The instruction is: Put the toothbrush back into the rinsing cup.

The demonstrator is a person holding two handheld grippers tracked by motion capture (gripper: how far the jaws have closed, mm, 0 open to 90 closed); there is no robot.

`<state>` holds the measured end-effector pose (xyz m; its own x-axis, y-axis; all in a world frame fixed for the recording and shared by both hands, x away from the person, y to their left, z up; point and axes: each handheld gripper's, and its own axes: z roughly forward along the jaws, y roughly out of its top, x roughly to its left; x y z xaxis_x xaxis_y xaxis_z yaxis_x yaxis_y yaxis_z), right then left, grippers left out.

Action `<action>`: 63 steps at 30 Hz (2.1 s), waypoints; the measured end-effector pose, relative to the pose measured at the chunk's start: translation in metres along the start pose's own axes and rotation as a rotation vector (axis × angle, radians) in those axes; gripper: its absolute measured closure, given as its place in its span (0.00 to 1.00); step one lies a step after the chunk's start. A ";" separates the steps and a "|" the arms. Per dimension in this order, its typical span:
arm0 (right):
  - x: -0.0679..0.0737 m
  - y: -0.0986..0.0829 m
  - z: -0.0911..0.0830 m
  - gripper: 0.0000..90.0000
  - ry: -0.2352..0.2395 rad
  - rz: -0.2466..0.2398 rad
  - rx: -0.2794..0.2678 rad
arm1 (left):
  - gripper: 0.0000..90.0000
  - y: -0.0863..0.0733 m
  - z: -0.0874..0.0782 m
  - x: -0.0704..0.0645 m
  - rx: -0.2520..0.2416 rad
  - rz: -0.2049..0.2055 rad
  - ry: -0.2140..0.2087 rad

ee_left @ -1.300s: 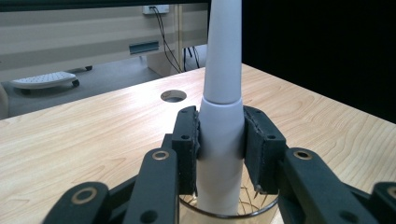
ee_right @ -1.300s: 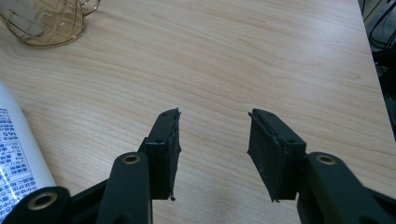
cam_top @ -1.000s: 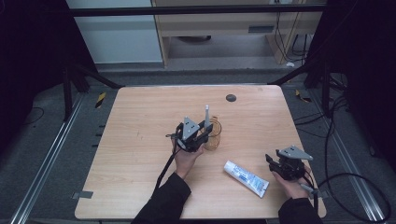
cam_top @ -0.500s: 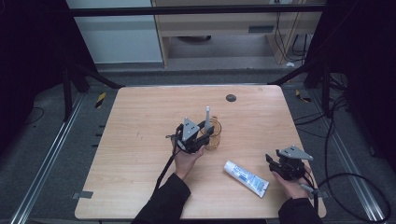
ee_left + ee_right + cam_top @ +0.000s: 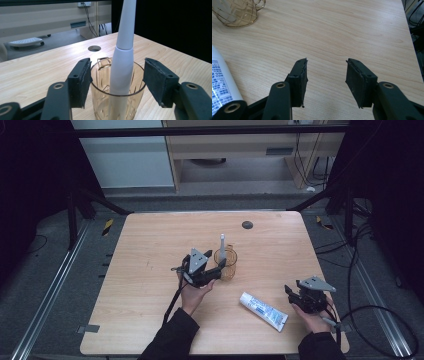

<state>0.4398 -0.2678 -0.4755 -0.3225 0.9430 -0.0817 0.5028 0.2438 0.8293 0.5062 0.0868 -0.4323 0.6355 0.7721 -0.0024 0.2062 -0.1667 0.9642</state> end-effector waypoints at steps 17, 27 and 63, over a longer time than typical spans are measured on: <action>0.004 0.002 -0.007 0.52 0.011 0.002 -0.013 | 0.37 0.008 -0.057 0.032 0.152 0.073 0.071; 0.007 0.003 -0.011 0.55 0.038 -0.024 -0.008 | 0.37 -0.019 -0.104 0.061 0.220 0.014 0.112; 0.023 -0.015 -0.011 0.95 0.199 -0.076 0.202 | 0.45 -0.091 -0.172 0.117 0.348 -0.119 0.329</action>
<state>0.4162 -0.2518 -0.4837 -0.5066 0.8621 -0.0130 0.6143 0.3714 0.6962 0.4339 0.2977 -0.4750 0.3349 0.9418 0.0306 0.5351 -0.2168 0.8165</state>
